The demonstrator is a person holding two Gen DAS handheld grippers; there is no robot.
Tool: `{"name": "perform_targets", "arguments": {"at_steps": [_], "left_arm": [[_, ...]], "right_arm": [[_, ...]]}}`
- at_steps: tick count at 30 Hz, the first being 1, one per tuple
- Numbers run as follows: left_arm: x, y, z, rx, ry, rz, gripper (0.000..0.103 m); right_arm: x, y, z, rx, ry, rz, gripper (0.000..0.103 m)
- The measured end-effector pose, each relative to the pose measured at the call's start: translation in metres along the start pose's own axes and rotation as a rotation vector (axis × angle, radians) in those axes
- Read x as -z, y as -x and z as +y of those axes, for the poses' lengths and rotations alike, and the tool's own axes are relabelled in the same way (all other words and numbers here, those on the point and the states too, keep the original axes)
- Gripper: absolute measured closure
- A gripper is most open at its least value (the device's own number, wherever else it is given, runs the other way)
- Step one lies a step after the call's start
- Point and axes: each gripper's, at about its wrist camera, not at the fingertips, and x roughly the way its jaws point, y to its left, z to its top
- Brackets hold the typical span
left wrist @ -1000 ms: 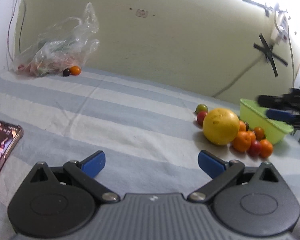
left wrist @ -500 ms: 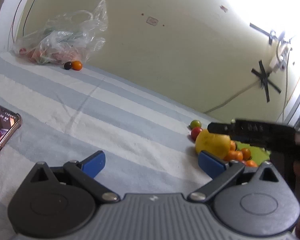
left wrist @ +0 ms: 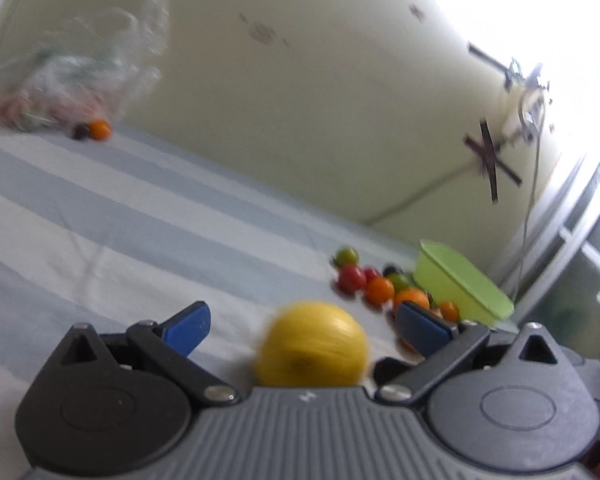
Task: Organize fruits
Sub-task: 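Reach the left gripper to the yellow grapefruit and close on it, then carry the grapefruit with the left gripper into the green basket and open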
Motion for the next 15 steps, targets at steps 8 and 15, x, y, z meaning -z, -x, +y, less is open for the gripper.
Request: {"name": "perform_targets", "arguments": {"at_steps": [8,15], "left_arm": [[0.012,-0.013,0.005,-0.067,-0.009,0.072,0.029],[0.013,-0.005,0.004,-0.097,0.008,0.073,0.043]], "right_arm": [[0.012,-0.009,0.019,-0.047,0.019,0.036,0.04],[0.013,-0.004,0.026,-0.044,0.082,0.02,0.039]]}}
